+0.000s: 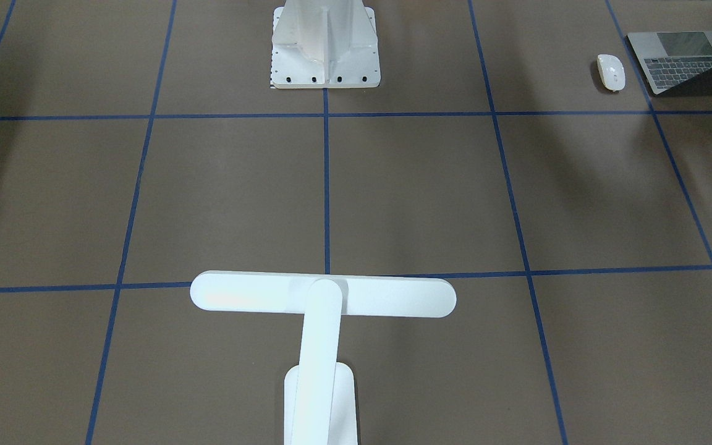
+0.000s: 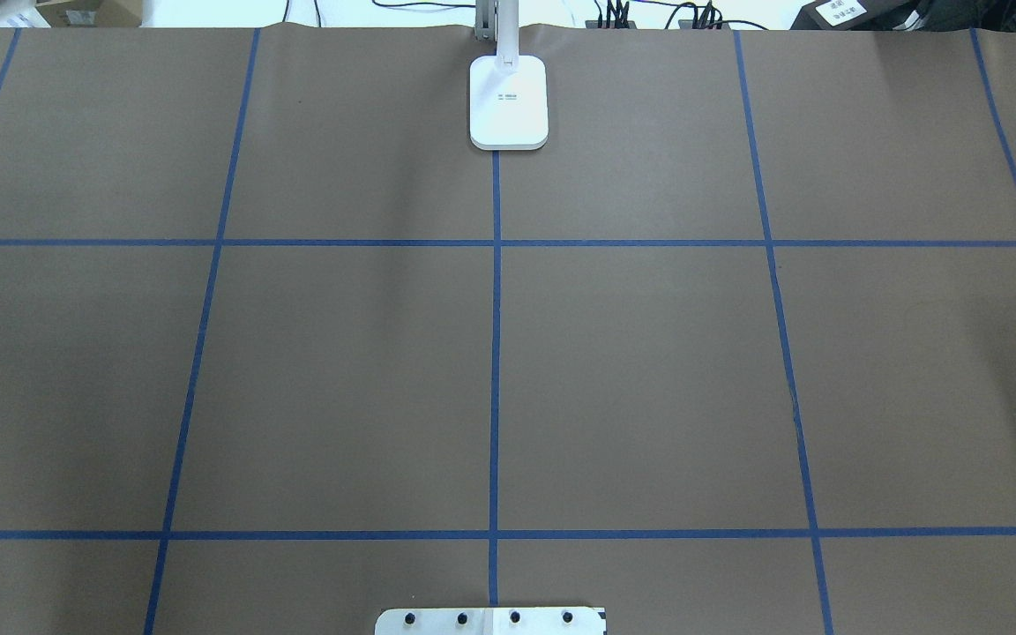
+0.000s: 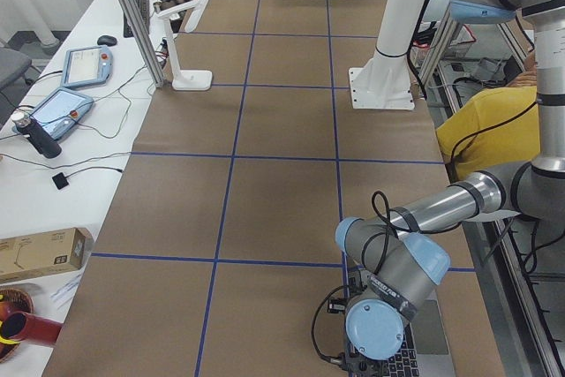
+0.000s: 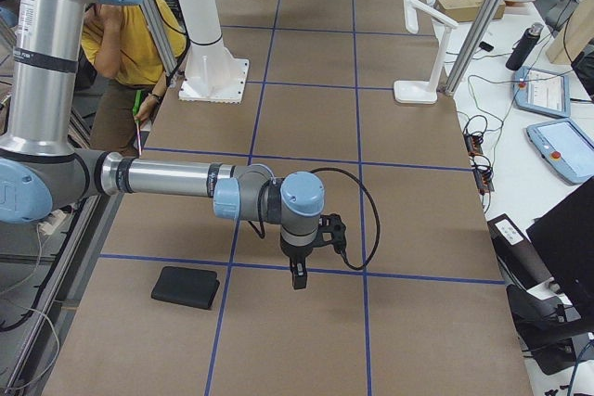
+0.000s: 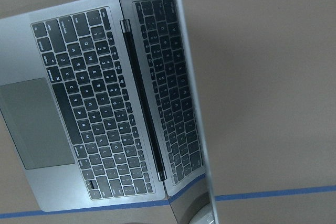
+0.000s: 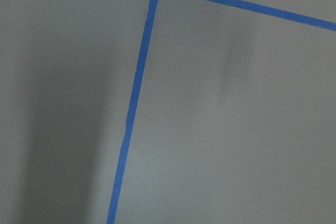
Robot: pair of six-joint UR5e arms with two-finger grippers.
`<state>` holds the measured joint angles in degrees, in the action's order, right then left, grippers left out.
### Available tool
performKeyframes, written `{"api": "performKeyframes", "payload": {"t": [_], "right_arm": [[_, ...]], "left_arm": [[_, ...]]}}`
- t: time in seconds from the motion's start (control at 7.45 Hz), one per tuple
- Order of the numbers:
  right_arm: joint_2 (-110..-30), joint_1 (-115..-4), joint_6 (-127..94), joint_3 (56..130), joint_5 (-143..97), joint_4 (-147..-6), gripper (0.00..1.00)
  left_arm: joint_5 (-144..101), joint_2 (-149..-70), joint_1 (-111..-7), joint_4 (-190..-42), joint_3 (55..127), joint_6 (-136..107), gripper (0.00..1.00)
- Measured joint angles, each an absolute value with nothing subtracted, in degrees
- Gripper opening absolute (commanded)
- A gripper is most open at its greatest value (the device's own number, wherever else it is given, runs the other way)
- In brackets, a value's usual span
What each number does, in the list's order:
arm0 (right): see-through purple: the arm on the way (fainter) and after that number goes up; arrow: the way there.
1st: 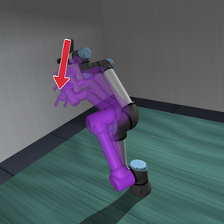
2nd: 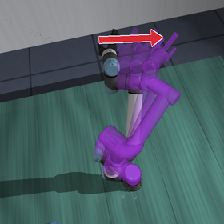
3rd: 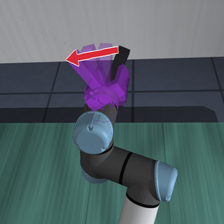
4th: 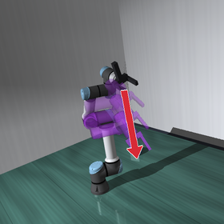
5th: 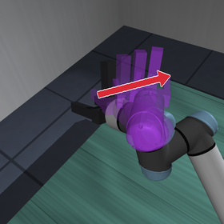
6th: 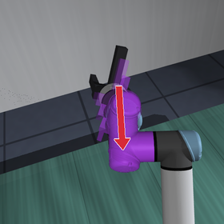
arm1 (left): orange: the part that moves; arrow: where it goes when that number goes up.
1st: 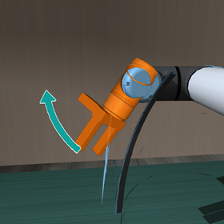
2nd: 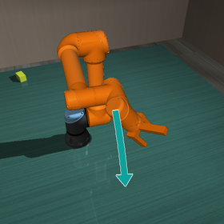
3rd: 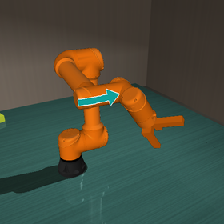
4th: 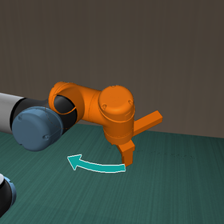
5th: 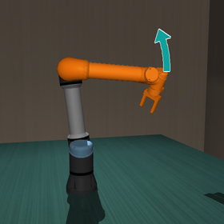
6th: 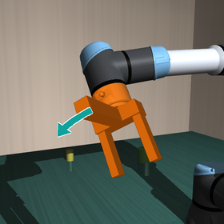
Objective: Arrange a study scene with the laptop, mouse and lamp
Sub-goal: 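Grasp the silver laptop by its hinge edge with the left gripper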
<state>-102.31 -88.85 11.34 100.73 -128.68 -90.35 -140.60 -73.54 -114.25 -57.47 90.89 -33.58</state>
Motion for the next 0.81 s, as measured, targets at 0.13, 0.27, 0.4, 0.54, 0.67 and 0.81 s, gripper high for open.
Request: {"api": "performKeyframes", "payload": {"t": [0.13, 0.27, 0.4, 0.54, 0.67, 0.81], "right_arm": [[-102.3, -88.8, 11.3, 100.8, -128.7, -90.4, 1.00], [-102.3, -88.9, 11.3, 100.9, -128.7, -90.4, 1.00], [-102.3, -88.9, 11.3, 100.9, -128.7, -90.4, 1.00], [-102.3, -88.9, 11.3, 100.9, -128.7, -90.4, 1.00], [-102.3, -88.9, 11.3, 101.0, -128.6, -90.4, 1.00], [-102.3, -88.9, 11.3, 101.0, -128.6, -90.4, 1.00]], "left_arm": [[-140.8, -73.5, -114.3, -57.4, 89.9, -33.9, 0.68], [-141.0, -73.3, -114.3, -57.4, 89.3, -34.1, 0.49], [-141.0, -73.1, -114.3, -57.5, 88.9, -34.1, 0.26], [-141.1, -73.0, -114.3, -57.5, 88.6, -34.0, 0.10], [-141.1, -72.9, -114.3, -57.6, 88.6, -33.8, 0.00], [-141.1, -72.9, -114.3, -57.6, 88.8, -33.7, 0.00]]}}
